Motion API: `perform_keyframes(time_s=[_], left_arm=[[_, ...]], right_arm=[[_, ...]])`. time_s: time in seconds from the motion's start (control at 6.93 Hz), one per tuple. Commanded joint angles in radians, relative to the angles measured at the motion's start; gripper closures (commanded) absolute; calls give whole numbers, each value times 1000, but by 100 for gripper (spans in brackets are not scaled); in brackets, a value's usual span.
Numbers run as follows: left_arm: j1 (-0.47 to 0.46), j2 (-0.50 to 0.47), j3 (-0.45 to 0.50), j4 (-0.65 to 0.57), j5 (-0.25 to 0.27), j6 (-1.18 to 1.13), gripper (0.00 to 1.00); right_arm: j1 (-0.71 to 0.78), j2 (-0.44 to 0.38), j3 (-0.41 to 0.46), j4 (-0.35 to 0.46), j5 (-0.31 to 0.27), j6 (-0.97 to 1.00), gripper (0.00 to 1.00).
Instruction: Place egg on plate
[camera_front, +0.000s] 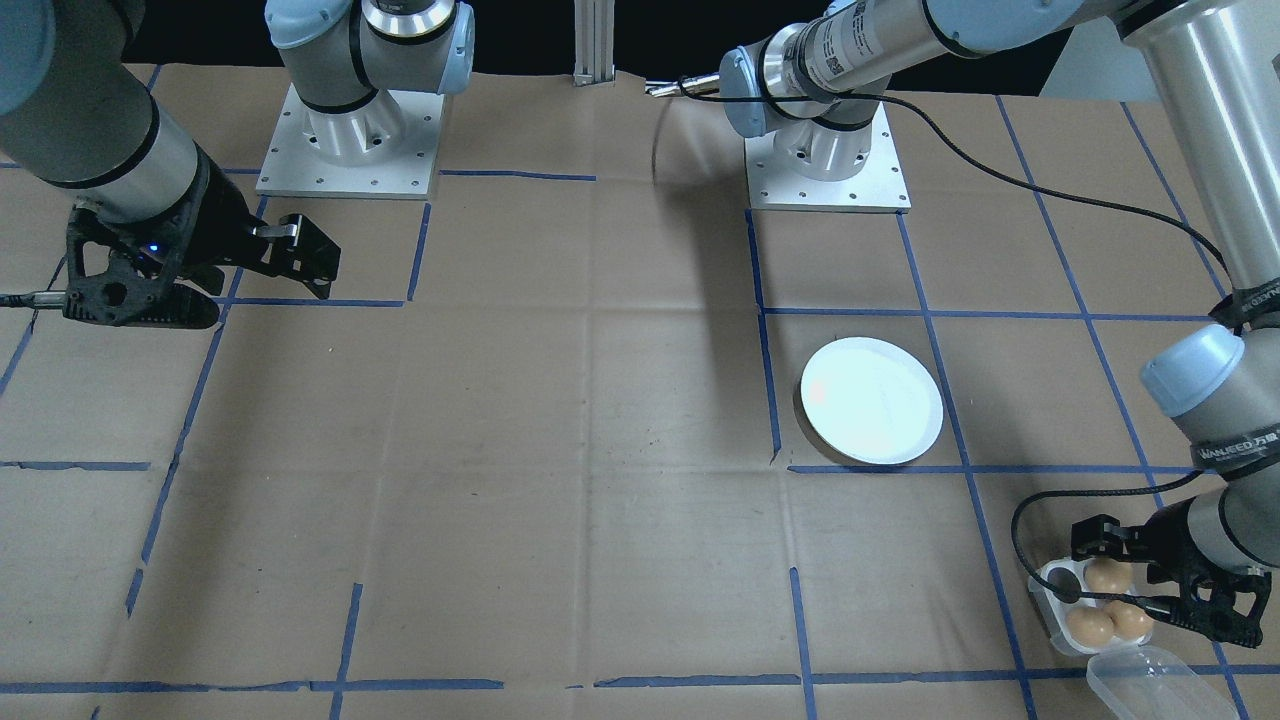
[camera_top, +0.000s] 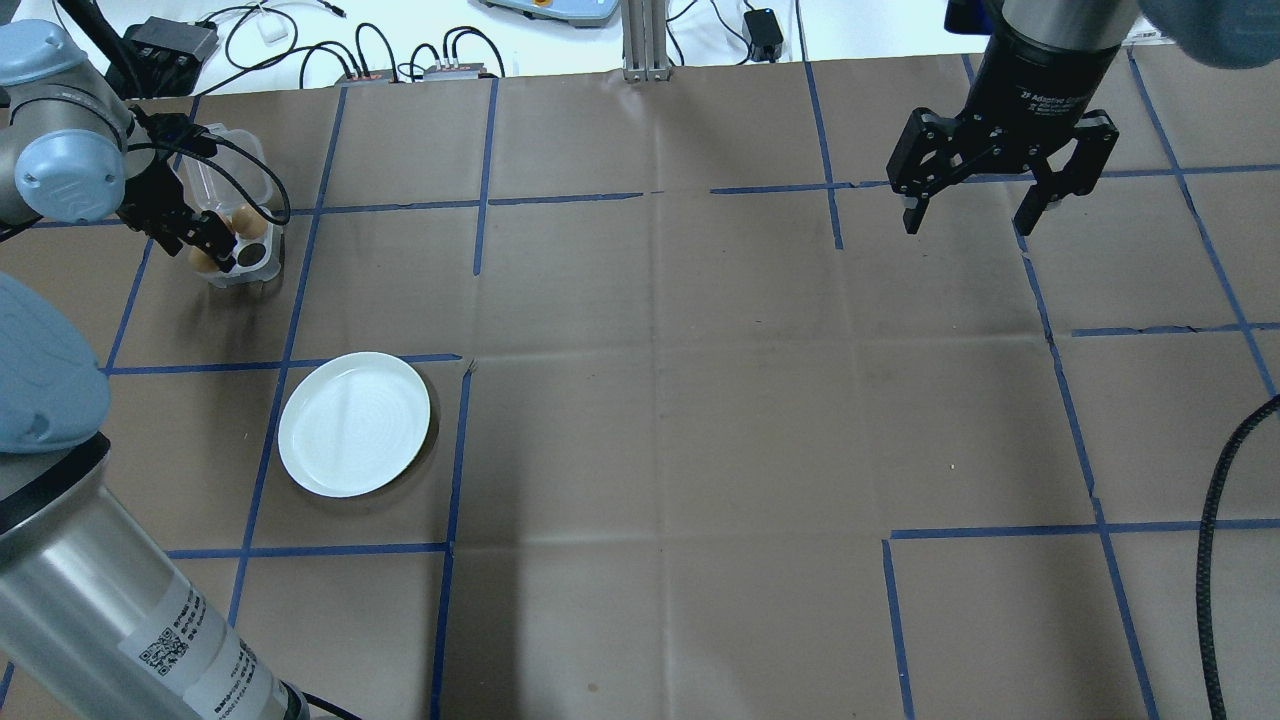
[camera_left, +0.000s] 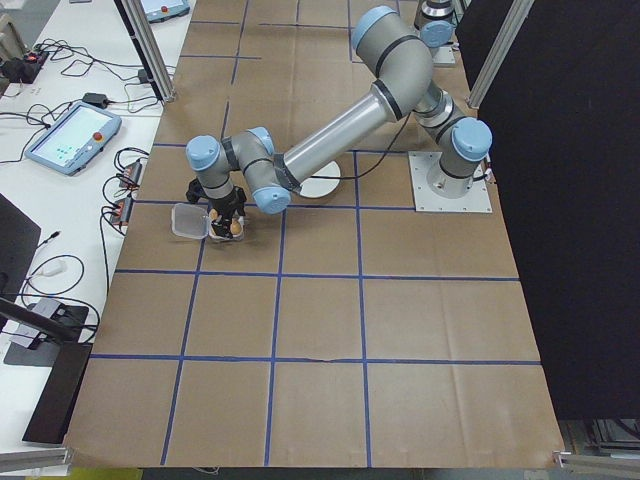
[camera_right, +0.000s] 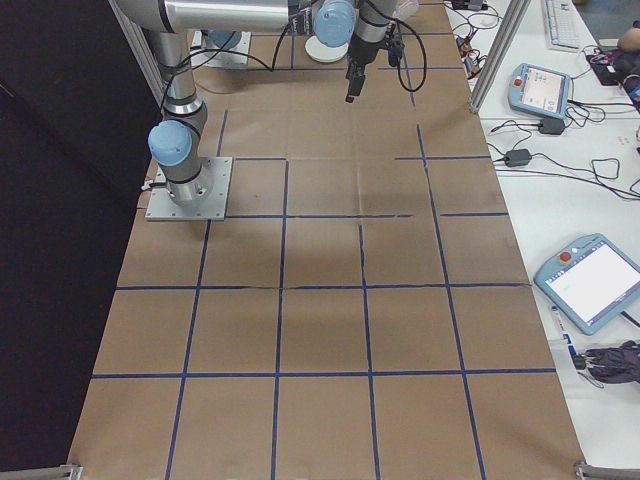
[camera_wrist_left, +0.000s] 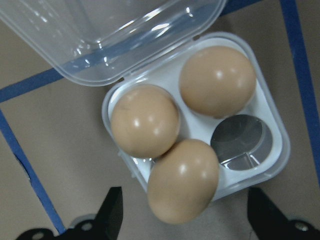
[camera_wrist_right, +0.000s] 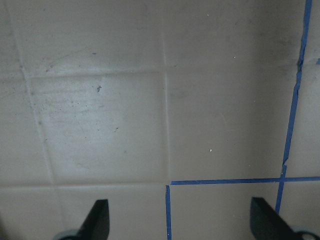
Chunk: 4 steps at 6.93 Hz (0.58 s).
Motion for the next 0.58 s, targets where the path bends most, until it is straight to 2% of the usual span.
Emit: perform_keyframes(time_s=[0.0,0.14,0.29,0.43], left_arm=[[0,-1,0,-7,11,-5,22],[0,-1,1,-7,11,-11,33],[0,0,1,-7,11,-17,38],[0,-1,1,-8,9,-22,37]], right_arm=[[0,-1,0,0,-1,0,0],[0,-1,0,0,0,0,0],[0,-1,0,0,-1,0,0],[0,-1,0,0,-1,0,0]])
